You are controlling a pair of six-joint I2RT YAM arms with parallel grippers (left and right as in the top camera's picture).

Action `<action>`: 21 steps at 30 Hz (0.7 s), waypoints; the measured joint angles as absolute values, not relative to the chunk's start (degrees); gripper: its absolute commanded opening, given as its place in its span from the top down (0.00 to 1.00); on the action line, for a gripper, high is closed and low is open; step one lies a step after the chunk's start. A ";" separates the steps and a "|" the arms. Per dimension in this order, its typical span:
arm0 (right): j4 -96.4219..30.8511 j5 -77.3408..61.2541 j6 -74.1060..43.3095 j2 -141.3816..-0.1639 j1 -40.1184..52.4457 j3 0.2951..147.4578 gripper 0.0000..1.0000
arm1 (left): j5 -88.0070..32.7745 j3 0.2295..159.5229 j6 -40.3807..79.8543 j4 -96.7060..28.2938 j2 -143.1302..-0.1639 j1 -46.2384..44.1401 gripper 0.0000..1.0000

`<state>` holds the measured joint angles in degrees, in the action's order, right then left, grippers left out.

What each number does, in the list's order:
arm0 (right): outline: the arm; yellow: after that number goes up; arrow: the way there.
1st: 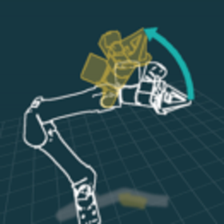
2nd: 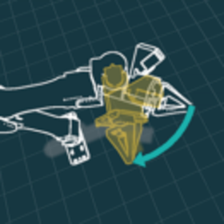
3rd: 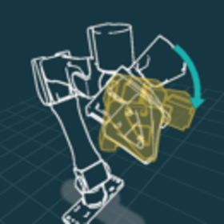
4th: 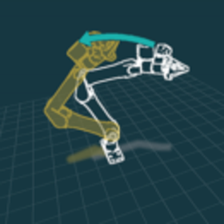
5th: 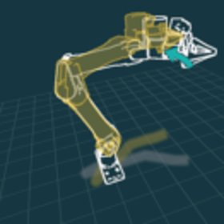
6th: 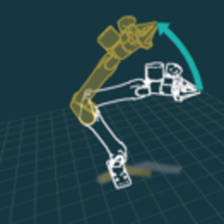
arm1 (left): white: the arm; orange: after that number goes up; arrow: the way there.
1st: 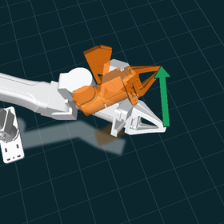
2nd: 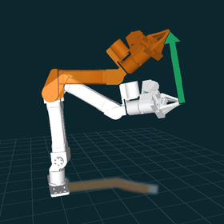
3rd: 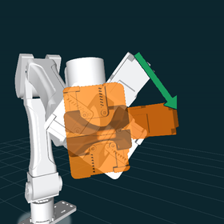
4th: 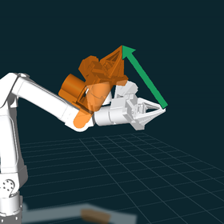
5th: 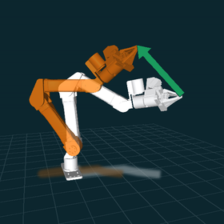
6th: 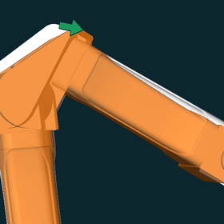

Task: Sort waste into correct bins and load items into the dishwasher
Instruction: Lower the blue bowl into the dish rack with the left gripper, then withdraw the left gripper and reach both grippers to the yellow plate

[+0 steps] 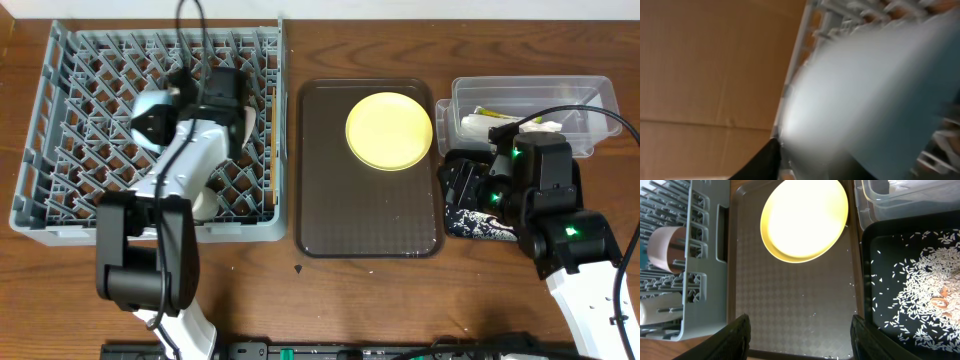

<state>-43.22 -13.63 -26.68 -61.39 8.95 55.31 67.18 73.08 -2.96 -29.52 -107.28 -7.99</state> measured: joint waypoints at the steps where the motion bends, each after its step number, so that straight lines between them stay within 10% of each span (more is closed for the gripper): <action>1: -43.22 -13.63 -26.68 -61.39 8.95 55.31 0.38 | 66.67 73.03 -3.01 -29.52 -107.31 -8.69 0.64; 14: -43.70 -13.63 -26.68 -61.39 8.95 55.31 0.38 | 63.99 72.97 -2.63 -32.21 -107.00 -10.35 0.44; 21: -43.92 -13.63 -26.68 -61.39 8.95 55.31 0.38 | 41.56 72.62 -1.67 -32.56 -91.11 -15.22 0.44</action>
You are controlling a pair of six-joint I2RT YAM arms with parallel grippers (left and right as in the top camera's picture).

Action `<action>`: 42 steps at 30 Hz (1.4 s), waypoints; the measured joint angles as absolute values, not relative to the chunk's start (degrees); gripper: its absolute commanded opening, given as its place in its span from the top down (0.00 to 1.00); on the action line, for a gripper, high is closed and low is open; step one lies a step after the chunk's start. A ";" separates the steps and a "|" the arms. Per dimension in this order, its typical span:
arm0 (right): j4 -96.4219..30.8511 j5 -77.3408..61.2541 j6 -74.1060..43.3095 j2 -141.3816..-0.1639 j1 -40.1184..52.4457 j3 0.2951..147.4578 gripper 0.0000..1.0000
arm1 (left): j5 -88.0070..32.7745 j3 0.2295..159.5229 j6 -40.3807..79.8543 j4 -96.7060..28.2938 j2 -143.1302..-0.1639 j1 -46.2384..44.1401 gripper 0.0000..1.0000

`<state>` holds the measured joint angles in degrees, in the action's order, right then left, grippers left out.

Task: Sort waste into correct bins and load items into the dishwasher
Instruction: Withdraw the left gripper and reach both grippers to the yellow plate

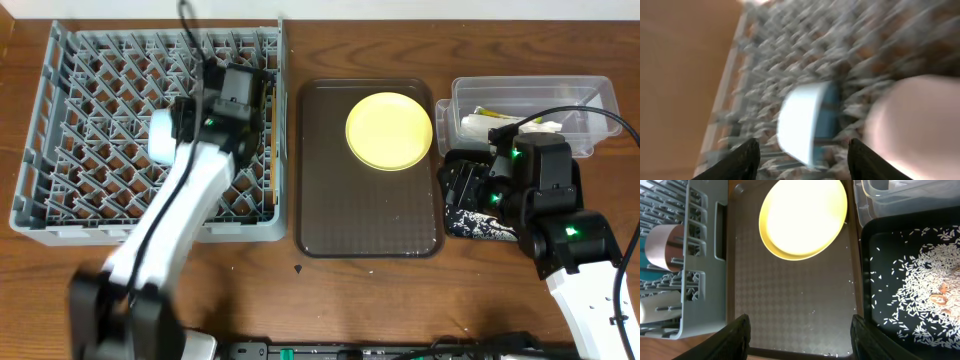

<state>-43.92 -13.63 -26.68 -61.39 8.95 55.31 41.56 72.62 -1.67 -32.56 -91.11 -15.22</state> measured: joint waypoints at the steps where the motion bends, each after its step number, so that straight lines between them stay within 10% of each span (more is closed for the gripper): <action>1: -44.01 -13.63 -26.68 -61.39 8.95 55.31 0.38 | 38.30 72.62 -1.17 -32.67 -88.66 -15.66 0.45; 9: -45.06 -13.63 -26.68 -61.39 8.95 55.31 0.39 | 4.89 72.62 7.27 -32.99 -78.24 -19.59 0.48; 14: -45.89 -13.72 -26.61 -61.54 8.97 55.31 0.64 | -5.10 72.62 11.31 -33.19 -82.41 -24.82 0.47; 31: -25.41 -6.87 -54.65 -90.11 20.60 54.63 0.37 | -9.13 72.55 15.27 -43.57 -74.65 -27.97 0.43; 42: -12.16 -2.09 -65.58 -103.66 21.74 54.57 0.75 | -9.13 72.55 15.29 -48.31 -64.34 -27.97 0.40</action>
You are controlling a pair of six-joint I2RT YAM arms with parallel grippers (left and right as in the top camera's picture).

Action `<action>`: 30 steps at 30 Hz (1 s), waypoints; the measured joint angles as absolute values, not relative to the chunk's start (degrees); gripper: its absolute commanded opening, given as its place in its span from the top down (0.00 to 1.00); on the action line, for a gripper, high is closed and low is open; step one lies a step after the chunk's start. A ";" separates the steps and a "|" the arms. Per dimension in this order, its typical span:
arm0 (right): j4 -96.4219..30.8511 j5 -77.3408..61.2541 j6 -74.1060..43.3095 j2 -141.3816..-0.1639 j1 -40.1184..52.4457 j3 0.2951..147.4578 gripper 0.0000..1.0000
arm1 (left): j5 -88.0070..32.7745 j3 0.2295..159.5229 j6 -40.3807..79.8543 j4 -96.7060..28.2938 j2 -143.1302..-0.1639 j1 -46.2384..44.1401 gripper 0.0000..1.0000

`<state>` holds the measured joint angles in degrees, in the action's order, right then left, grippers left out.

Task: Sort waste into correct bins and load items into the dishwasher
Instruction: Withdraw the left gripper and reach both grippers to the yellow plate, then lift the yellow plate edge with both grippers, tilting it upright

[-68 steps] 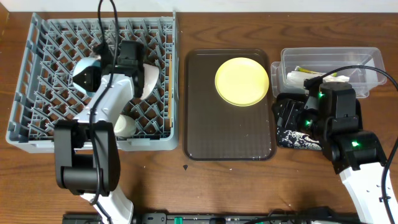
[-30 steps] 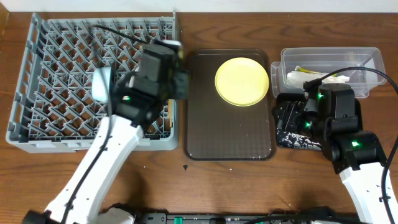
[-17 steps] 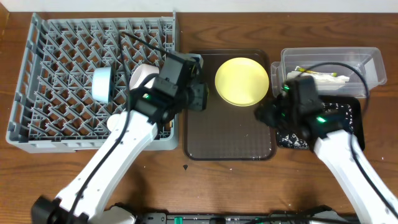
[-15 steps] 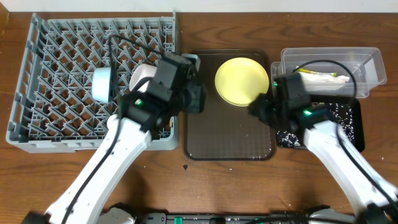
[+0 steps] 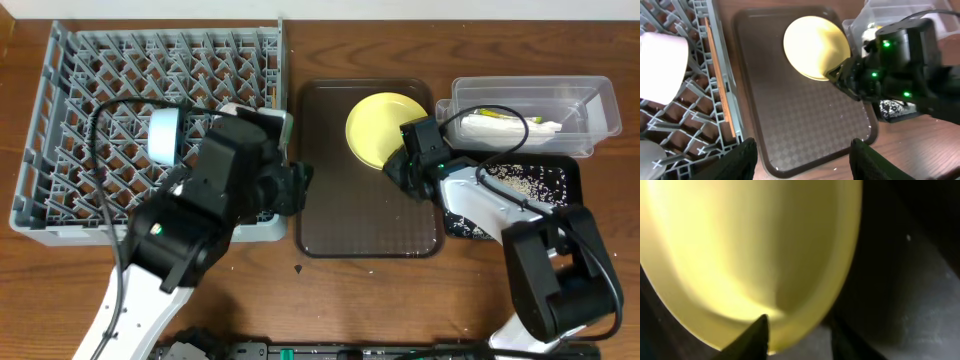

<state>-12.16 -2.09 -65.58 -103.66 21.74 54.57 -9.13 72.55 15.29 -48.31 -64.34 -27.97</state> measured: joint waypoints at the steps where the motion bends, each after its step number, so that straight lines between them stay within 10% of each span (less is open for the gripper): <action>1: -12.25 -2.11 -66.24 -103.72 21.78 54.59 0.80 | -9.13 72.55 15.29 -48.58 -63.70 -27.97 0.39; 4: -14.24 -2.83 -67.07 -103.79 21.85 54.65 0.98 | -9.13 72.55 15.29 -49.15 -62.87 -27.97 0.39; 30: -25.91 -38.89 -17.89 -75.16 8.91 54.19 0.99 | -9.82 72.55 14.57 -48.16 -67.02 -27.97 0.13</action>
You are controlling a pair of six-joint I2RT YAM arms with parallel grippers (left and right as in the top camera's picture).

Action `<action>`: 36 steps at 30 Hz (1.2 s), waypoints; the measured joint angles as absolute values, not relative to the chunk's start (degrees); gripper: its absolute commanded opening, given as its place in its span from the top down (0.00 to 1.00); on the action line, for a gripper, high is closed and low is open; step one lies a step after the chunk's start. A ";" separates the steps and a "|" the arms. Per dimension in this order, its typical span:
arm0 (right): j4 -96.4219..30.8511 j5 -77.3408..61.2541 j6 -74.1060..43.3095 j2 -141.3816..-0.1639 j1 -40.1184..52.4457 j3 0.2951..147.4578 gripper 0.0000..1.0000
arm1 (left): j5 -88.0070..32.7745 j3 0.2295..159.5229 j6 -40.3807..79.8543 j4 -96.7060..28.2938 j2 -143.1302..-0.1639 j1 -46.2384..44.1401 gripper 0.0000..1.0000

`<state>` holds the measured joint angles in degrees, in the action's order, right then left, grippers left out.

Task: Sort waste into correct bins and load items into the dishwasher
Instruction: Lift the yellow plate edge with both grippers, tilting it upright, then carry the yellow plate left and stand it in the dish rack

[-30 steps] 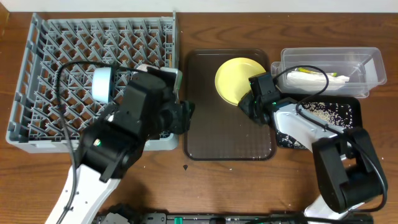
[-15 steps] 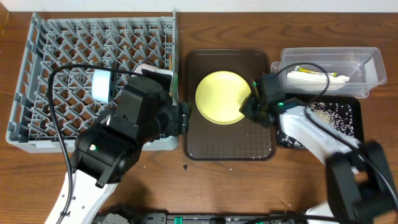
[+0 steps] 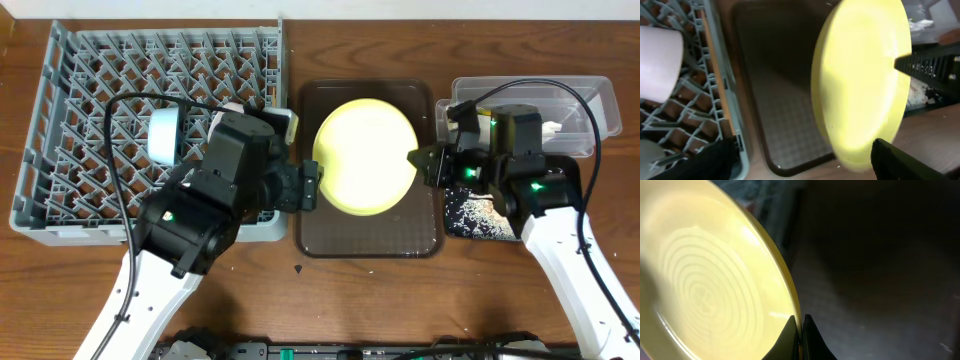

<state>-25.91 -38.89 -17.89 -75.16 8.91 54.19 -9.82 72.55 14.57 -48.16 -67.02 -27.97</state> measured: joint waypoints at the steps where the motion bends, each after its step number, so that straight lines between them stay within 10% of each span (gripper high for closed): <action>1: -25.89 -41.06 -16.69 -75.13 8.91 54.19 0.99 | -10.63 72.55 14.57 -47.94 -67.22 -27.97 0.13; 6: -24.05 -49.71 -12.19 -75.13 8.97 54.17 0.99 | -17.17 72.55 14.59 -45.87 -68.36 -27.97 0.14; 9: -21.45 -56.16 -9.30 -75.13 8.97 54.19 0.99 | -19.44 72.55 14.59 -45.84 -69.17 -27.97 0.60; 11: -20.49 -58.46 -8.45 -75.13 8.95 54.19 0.75 | -20.16 72.55 14.68 -45.80 -69.54 -27.97 0.92; 20: -23.00 -54.48 -9.78 -74.89 9.17 54.19 0.77 | -14.26 72.55 14.33 -45.58 -68.40 -28.08 0.93; 36: -26.24 -42.39 -9.96 -74.89 9.17 54.19 0.73 | 46.02 74.06 -18.13 -46.44 -67.42 -21.26 0.92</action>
